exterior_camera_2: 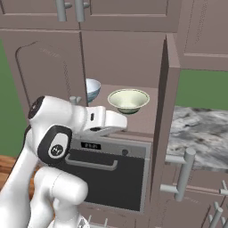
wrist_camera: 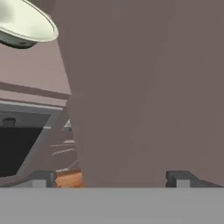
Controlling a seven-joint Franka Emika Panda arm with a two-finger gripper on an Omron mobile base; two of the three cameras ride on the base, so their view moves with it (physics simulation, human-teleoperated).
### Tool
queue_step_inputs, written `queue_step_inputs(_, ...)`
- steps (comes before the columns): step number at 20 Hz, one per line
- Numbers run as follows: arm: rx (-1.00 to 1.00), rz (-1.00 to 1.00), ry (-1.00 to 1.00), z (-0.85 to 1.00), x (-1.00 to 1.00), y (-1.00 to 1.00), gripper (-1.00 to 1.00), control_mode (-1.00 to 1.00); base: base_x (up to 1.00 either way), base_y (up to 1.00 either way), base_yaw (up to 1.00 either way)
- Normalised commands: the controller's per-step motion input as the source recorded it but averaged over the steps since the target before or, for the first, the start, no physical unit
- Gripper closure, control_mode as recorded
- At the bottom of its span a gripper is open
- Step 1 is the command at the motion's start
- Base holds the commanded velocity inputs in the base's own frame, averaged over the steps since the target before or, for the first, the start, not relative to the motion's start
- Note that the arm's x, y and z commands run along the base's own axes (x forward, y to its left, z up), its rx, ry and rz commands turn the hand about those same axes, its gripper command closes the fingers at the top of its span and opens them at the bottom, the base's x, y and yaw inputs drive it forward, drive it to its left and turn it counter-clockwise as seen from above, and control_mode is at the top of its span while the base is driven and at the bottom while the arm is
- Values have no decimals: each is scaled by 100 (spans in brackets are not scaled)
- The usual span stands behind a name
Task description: Move the bowls from the cabinet to the plates on the dining table.
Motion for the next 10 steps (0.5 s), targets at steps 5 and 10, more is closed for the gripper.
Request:
queue_step_inputs(5,29,6,-1,-1,0,29,-100,-100,0,0,0)
queue_step_inputs(10,23,7,-3,-9,-6,29,-100,-100,0,0,0)
